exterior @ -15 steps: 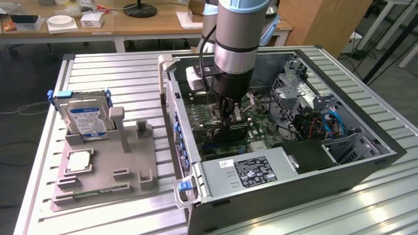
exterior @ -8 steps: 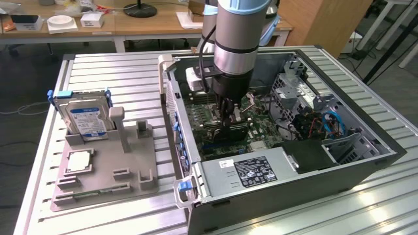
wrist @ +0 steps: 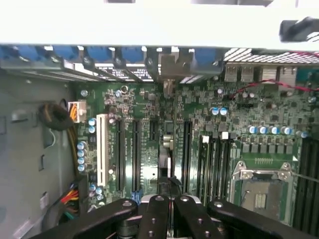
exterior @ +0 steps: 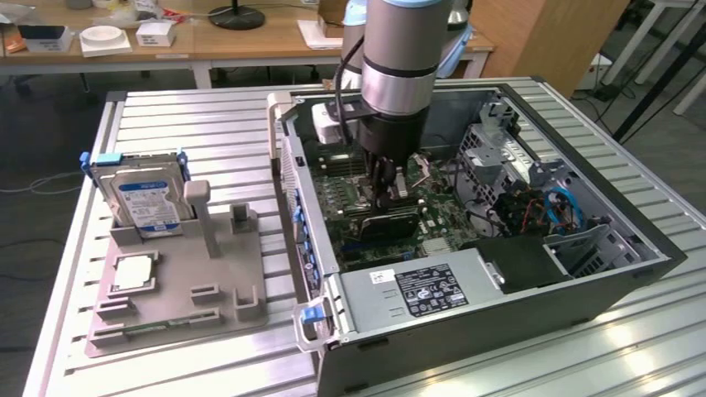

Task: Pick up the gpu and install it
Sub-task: 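Press down on the gpu until it lock into place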

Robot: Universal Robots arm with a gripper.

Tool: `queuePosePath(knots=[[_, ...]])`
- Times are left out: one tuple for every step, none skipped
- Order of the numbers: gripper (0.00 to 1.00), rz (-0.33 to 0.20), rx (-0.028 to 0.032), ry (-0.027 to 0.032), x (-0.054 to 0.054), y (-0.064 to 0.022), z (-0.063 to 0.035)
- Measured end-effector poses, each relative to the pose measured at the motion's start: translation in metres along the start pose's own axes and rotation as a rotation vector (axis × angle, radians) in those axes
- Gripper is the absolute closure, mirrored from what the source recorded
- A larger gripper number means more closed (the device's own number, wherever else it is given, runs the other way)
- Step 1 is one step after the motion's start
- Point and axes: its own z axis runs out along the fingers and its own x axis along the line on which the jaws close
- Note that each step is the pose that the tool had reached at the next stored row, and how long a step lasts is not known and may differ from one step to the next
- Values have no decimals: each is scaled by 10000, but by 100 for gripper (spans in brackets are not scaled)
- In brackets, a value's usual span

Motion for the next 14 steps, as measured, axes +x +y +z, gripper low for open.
queuePosePath(knots=[[89, 0, 1, -1, 1, 18, -14], [89, -1, 1, -1, 1, 48, -23], [89, -6, -4, -1, 0, 77, -31], [89, -10, -17, 1, 0, 106, -39], [89, -12, -29, 0, 0, 139, -44], [89, -12, -46, 1, -1, 173, -49], [89, -13, -67, 0, -2, 205, -54], [89, -14, -95, -1, -2, 240, -59], [89, -15, -131, 0, -3, 273, -64], [89, -17, -170, -1, -3, 303, -68], [89, -19, -208, 0, -4, 336, -72], [89, -20, -246, 0, -4, 368, -76], [89, -21, -291, 0, -5, 397, -80], [89, -22, -339, -1, -6, 423, -83]])
